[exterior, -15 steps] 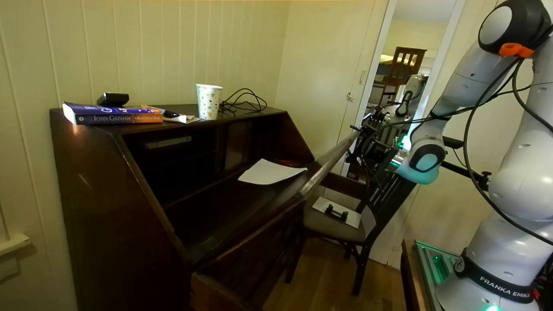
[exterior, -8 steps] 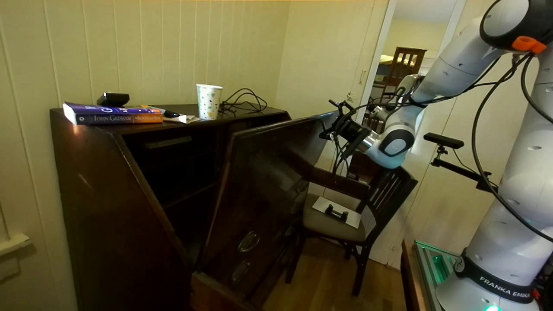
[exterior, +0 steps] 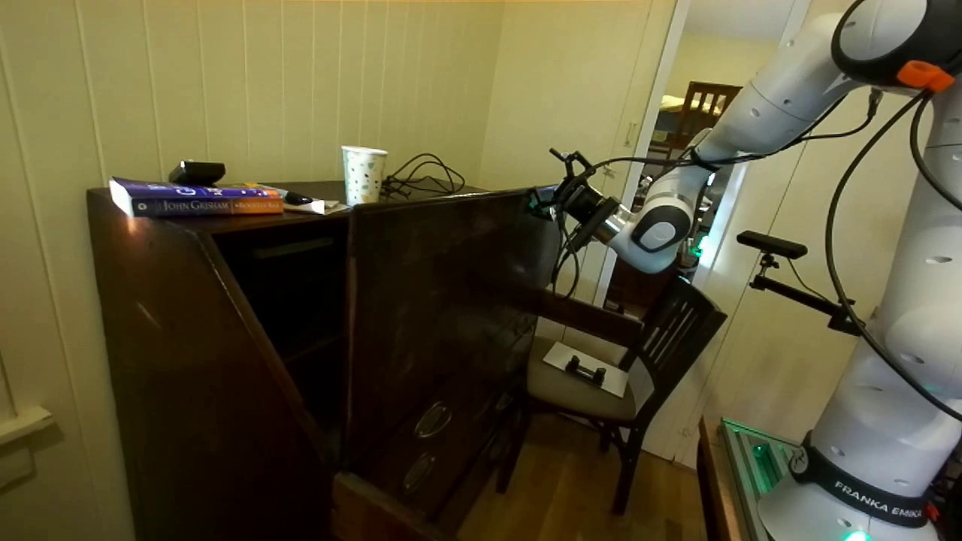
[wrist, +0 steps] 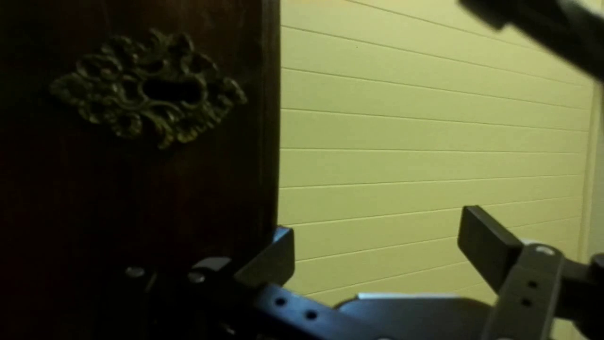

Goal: Close the cabinet

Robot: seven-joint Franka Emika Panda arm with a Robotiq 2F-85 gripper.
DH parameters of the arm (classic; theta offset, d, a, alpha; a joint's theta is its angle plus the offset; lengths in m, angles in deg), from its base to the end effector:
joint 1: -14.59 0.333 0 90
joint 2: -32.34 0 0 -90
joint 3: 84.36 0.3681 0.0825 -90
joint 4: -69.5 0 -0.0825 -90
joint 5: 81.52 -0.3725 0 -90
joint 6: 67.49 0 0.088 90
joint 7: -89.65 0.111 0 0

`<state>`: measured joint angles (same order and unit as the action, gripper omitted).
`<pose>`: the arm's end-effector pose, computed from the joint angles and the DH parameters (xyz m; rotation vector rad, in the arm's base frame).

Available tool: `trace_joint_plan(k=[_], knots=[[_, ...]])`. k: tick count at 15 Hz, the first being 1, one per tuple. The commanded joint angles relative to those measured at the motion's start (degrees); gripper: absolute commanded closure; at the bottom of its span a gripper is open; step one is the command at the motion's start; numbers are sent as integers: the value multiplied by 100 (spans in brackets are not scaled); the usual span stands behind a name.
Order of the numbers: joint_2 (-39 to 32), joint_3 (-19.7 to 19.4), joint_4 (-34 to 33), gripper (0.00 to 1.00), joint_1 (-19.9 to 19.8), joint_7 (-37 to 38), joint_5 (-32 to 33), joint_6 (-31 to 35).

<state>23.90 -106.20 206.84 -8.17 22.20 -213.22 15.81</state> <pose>0.4380 -0.2969 0.4073 -1.0137 0.6832 -1.3045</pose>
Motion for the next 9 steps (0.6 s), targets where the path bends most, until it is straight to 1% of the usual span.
trace_joint_plan(k=[1, 7, 8, 9], knots=[[-162, 52, -399, 0, 192, 193, -269, 813], [-437, 232, -893, 0, 442, 222, -706, 1665], [-302, 150, -646, 0, 372, 85, -467, 1391], [-352, 180, -722, 0, 407, 91, -515, 1481]])
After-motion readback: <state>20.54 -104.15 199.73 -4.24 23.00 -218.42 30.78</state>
